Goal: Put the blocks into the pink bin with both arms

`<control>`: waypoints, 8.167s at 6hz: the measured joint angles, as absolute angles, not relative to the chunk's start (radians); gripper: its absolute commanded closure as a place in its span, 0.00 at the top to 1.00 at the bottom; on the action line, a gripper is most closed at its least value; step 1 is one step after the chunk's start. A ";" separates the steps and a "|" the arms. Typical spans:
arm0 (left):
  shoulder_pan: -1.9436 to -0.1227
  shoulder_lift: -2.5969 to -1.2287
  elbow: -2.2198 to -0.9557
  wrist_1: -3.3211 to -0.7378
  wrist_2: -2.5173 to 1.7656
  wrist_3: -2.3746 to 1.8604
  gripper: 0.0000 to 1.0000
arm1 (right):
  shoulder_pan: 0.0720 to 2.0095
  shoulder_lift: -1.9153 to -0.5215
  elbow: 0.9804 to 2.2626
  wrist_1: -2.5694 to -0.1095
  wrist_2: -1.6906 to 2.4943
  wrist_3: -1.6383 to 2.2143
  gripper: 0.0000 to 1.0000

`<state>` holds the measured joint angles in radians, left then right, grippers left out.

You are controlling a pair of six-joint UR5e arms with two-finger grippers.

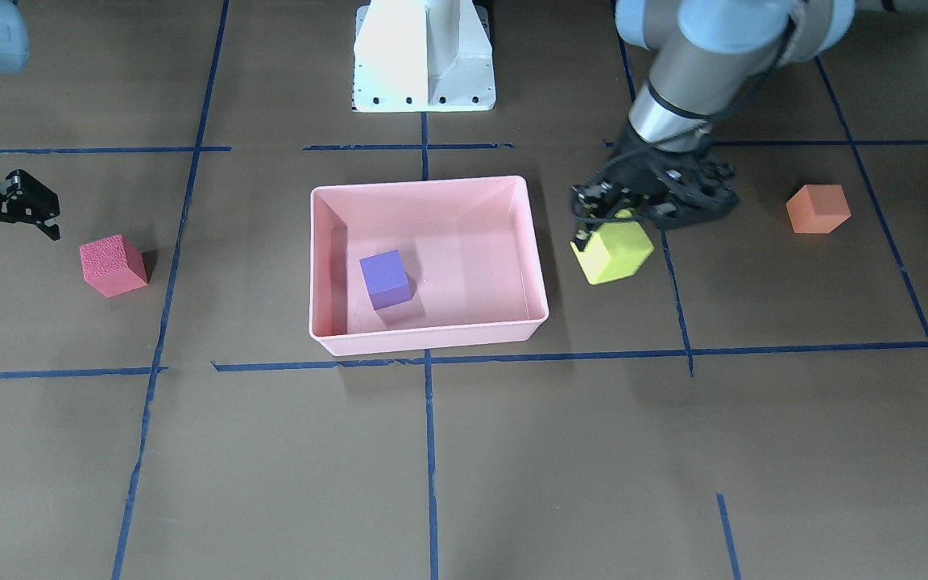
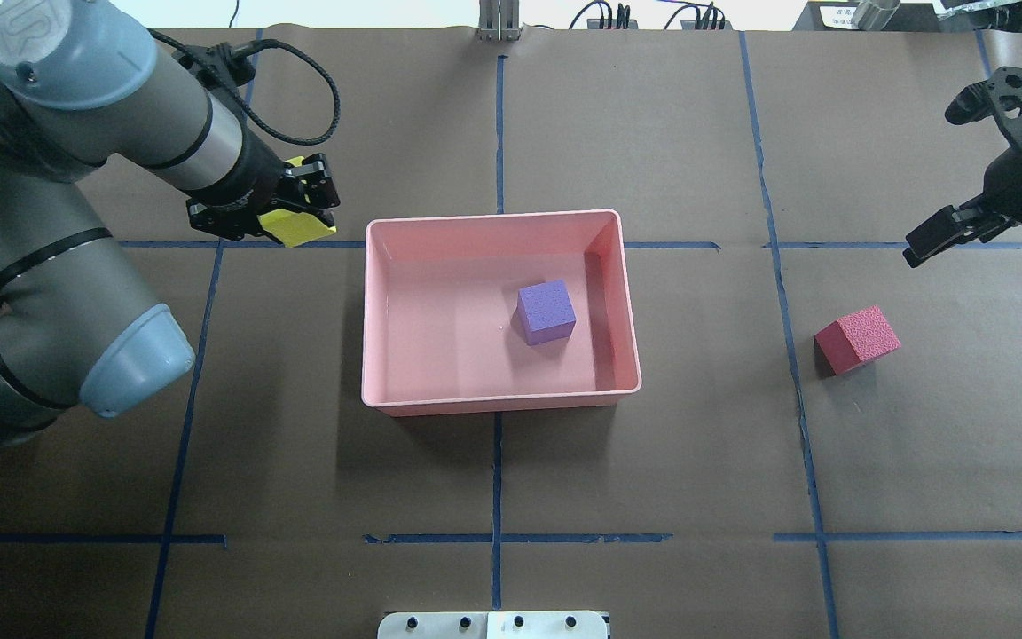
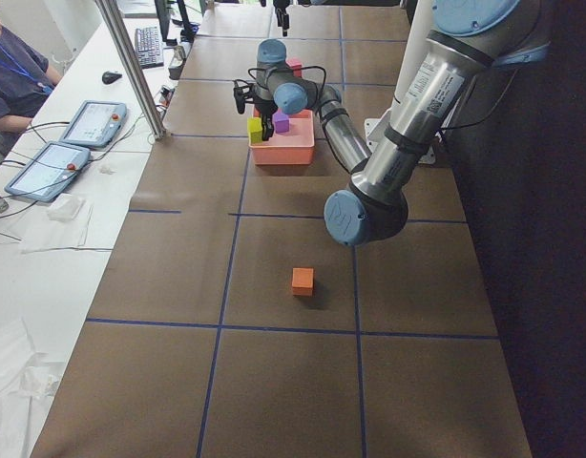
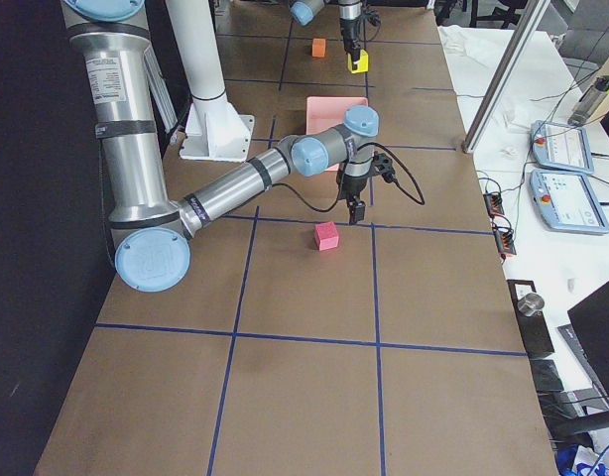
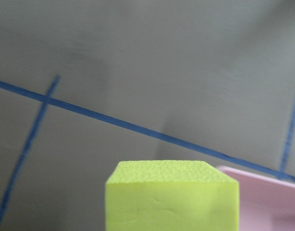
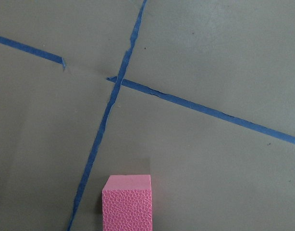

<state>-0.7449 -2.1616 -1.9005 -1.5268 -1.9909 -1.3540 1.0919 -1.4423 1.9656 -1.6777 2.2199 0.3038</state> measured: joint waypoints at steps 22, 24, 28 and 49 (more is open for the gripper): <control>-0.995 -1.848 -2.038 -1.363 -2.148 -0.371 1.00 | 0.807 -1.019 1.800 -1.648 2.196 0.934 0.45; -1.123 -1.705 -2.038 -1.395 -2.203 -0.158 1.00 | 0.671 -0.921 1.797 -1.659 2.086 1.189 0.80; -1.162 -1.424 -2.037 -1.648 -2.219 -0.172 1.00 | 0.473 -0.946 1.868 -1.720 1.859 1.358 1.00; -0.921 -1.484 -1.886 -2.074 -2.138 -0.808 0.68 | 0.548 -1.048 2.060 -1.822 1.878 1.196 1.00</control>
<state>-0.9207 -1.4837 -1.8858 -2.0742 -2.1376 -0.8080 0.5482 -1.0481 2.0601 -1.8221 1.8785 1.1958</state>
